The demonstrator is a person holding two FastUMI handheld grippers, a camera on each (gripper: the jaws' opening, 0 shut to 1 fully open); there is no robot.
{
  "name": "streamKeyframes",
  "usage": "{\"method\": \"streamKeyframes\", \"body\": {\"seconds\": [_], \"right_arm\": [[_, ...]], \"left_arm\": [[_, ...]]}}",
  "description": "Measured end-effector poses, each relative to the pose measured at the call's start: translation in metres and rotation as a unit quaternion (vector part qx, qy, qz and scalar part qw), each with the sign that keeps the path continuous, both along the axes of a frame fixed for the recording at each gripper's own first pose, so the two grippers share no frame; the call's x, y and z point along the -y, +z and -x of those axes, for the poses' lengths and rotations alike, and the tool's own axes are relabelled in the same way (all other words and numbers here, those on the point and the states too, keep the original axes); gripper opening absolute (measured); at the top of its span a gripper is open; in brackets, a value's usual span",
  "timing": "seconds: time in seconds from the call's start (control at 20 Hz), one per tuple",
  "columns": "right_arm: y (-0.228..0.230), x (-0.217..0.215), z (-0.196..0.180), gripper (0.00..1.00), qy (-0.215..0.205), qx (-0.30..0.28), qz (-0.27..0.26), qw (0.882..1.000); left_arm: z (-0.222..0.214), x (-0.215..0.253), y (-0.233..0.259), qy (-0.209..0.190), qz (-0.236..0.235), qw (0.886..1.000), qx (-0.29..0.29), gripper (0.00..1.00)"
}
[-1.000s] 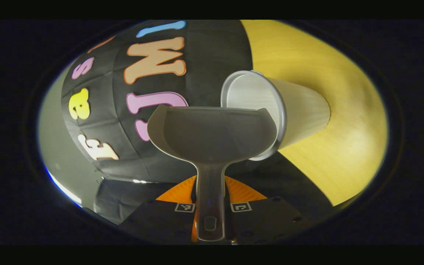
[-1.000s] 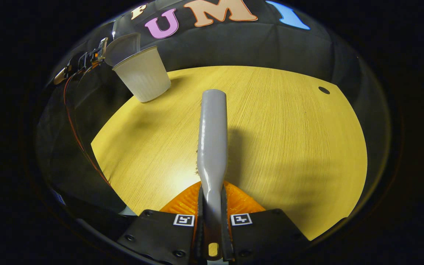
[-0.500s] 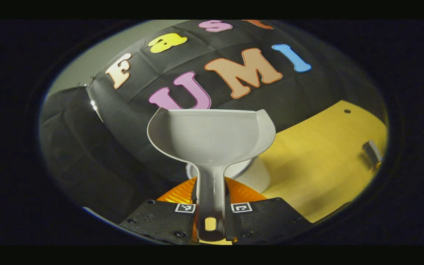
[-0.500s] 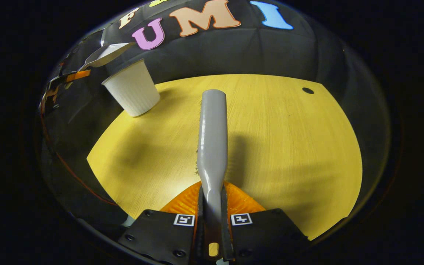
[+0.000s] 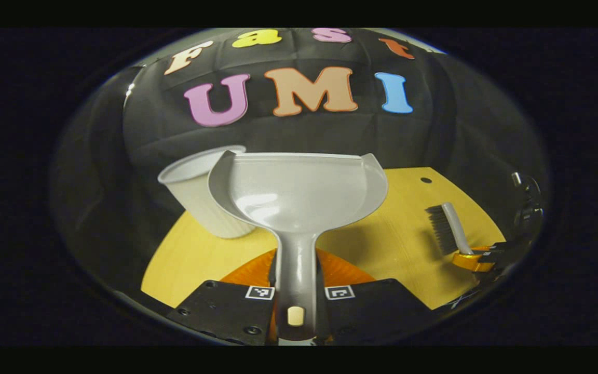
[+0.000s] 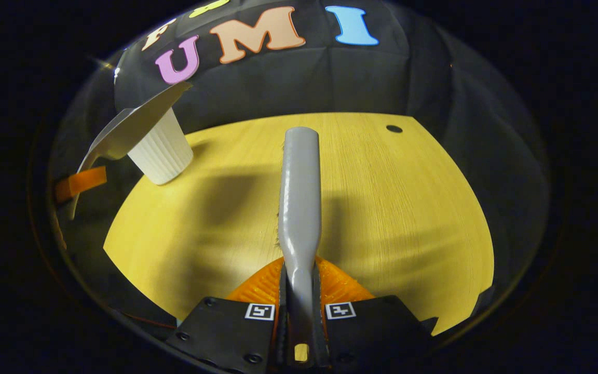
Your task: Pick up the small broom and dustpan from the desktop, sweep the trash into the dustpan with the broom, and then empty the trash into the garbage bin.
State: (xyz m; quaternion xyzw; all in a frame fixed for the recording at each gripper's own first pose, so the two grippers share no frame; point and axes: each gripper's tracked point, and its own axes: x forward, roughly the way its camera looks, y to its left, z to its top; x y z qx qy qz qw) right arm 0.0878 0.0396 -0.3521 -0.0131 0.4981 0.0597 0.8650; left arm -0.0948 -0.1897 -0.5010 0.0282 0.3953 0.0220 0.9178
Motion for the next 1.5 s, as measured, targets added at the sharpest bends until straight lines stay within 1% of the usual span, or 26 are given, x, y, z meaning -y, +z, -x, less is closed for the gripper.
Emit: {"method": "streamKeyframes", "body": {"seconds": [0.15, 0.25, 0.4, 0.5, 0.55, 0.6, 0.65, 0.7, 0.75, 0.8, 0.85, 0.9, 1.0, 1.05, 1.1, 1.15, 1.2, 1.25, 1.3, 1.35, 1.4, 1.45, 1.5], "right_arm": [[-0.010, 0.002, 0.008, 0.21, 0.004, -0.026, 0.031, 0.999], [-0.009, 0.002, 0.008, 0.21, 0.006, -0.045, 0.049, 0.998], [0.000, 0.004, 0.008, 0.22, 0.008, -0.070, 0.070, 0.995], [0.000, 0.006, 0.009, 0.22, 0.011, -0.083, 0.087, 0.993], [0.001, 0.006, 0.011, 0.22, 0.013, -0.098, 0.093, 0.991], [0.005, 0.004, 0.009, 0.21, 0.013, -0.101, 0.091, 0.991], [0.002, 0.007, 0.009, 0.22, 0.014, -0.100, 0.093, 0.991], [0.003, 0.008, 0.009, 0.22, 0.015, -0.104, 0.099, 0.990], [0.004, 0.007, 0.010, 0.28, 0.016, -0.104, 0.101, 0.989], [0.006, 0.006, 0.012, 0.30, 0.018, -0.107, 0.100, 0.989], [0.005, 0.008, 0.014, 0.53, 0.019, -0.110, 0.104, 0.988], [0.006, 0.008, 0.015, 0.63, 0.020, -0.110, 0.106, 0.988], [0.007, 0.007, 0.017, 0.84, 0.023, -0.108, 0.112, 0.988], [0.006, 0.006, 0.017, 0.96, 0.024, -0.104, 0.112, 0.988], [0.014, 0.006, 0.017, 1.00, 0.024, -0.097, 0.113, 0.989], [0.016, 0.004, 0.014, 1.00, 0.027, -0.083, 0.110, 0.990], [0.028, 0.001, 0.008, 1.00, 0.029, -0.057, 0.103, 0.993], [0.046, -0.003, -0.001, 1.00, 0.029, -0.021, 0.091, 0.995], [0.075, -0.010, -0.013, 1.00, 0.029, 0.033, 0.073, 0.996], [0.110, -0.017, -0.028, 1.00, 0.031, 0.098, 0.051, 0.993], [0.151, -0.024, -0.044, 1.00, 0.028, 0.167, 0.029, 0.985], [0.196, -0.031, -0.056, 1.00, 0.026, 0.235, 0.009, 0.972], [0.237, -0.031, -0.062, 1.00, 0.023, 0.299, -0.005, 0.954]], "left_arm": [[0.032, 0.001, -0.044, -0.002, -0.004, 0.998, -0.056, 0.21], [0.035, -0.004, -0.064, 0.003, 0.002, 0.996, -0.088, 0.21], [0.047, -0.006, -0.076, 0.011, 0.009, 0.992, -0.129, 0.21], [0.050, -0.008, -0.086, 0.010, 0.011, 0.989, -0.148, 0.22], [0.054, -0.010, -0.087, 0.012, 0.011, 0.987, -0.159, 0.22], [0.056, -0.008, -0.089, 0.011, 0.015, 0.985, -0.172, 0.23], [0.057, -0.008, -0.086, 0.018, 0.027, 0.984, -0.176, 0.22], [0.055, -0.007, -0.087, 0.027, 0.040, 0.983, -0.178, 0.23], [0.052, -0.007, -0.083, 0.037, 0.050, 0.982, -0.176, 0.25], [0.052, -0.005, -0.082, 0.035, 0.056, 0.982, -0.175, 0.27], [0.052, -0.005, -0.081, 0.028, 0.054, 0.982, -0.176, 0.29], [0.054, -0.006, -0.083, 0.020, 0.052, 0.983, -0.177, 0.31], [0.053, -0.007, -0.085, 0.008, 0.038, 0.985, -0.169, 0.77], [0.053, -0.006, -0.078, 0.006, 0.034, 0.986, -0.164, 1.00], [0.052, -0.008, -0.077, 0.006, 0.027, 0.987, -0.158, 0.97], [0.050, -0.011, -0.070, 0.010, 0.017, 0.989, -0.147, 0.95], [0.043, -0.014, -0.054, 0.014, 0.005, 0.993, -0.119, 0.94], [0.029, -0.020, -0.030, 0.019, -0.010, 0.997, -0.074, 0.96], [0.013, -0.029, 0.006, 0.027, -0.034, 0.999, -0.016, 0.96], [-0.008, -0.033, 0.047, 0.025, -0.048, 0.997, 0.052, 0.91], [-0.024, -0.027, 0.087, 0.017, -0.050, 0.992, 0.112, 0.96], [-0.039, -0.018, 0.126, 0.007, -0.046, 0.986, 0.163, 0.88], [-0.049, -0.006, 0.163, -0.002, -0.044, 0.977, 0.210, 0.94]]}}
